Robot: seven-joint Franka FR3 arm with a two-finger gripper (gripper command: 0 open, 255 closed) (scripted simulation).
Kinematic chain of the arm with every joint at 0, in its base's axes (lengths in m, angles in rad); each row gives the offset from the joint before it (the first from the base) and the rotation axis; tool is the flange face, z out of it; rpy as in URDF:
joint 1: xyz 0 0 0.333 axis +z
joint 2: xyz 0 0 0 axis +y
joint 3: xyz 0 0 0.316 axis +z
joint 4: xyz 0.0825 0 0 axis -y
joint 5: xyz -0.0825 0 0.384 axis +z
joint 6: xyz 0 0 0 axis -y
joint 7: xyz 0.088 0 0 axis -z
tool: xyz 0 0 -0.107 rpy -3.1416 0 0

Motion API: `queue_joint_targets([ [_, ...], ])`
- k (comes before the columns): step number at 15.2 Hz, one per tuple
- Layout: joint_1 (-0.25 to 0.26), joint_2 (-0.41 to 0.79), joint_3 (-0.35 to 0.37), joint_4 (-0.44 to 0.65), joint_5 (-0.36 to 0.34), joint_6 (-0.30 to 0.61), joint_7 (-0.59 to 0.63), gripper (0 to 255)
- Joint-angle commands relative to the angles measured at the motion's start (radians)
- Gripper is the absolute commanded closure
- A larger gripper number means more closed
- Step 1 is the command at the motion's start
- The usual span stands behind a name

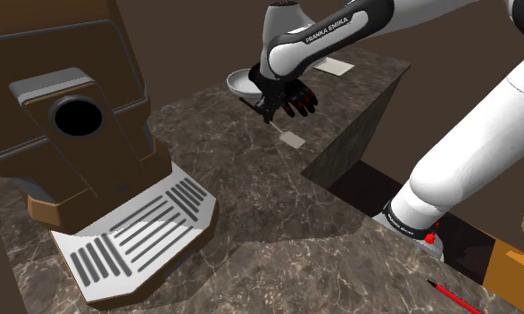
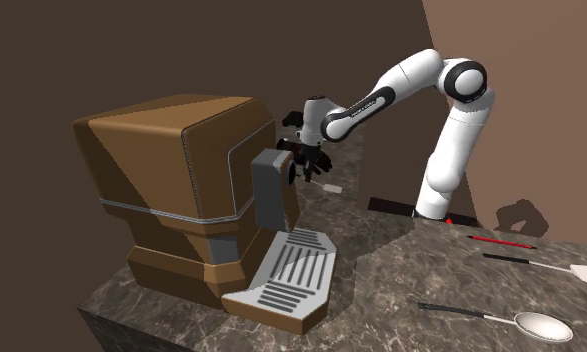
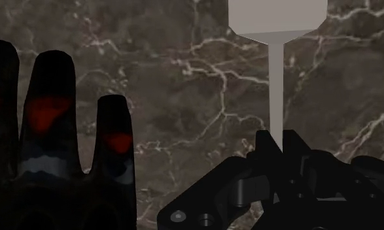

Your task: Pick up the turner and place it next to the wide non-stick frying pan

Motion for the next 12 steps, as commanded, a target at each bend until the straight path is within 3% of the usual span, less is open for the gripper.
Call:
queue_joint_targets([
  [1,0.0,0.018,0.002,-0.013,-0.006,0.031,0.004,255],
  [9,0.0,0.018,0.001,-0.013,-0.006,0.031,0.004,255],
  [10,0.0,0.018,0.001,-0.013,-0.006,0.031,0.004,0],
  [12,0.0,0.018,0.001,-0.013,-0.006,0.031,0.004,0],
])
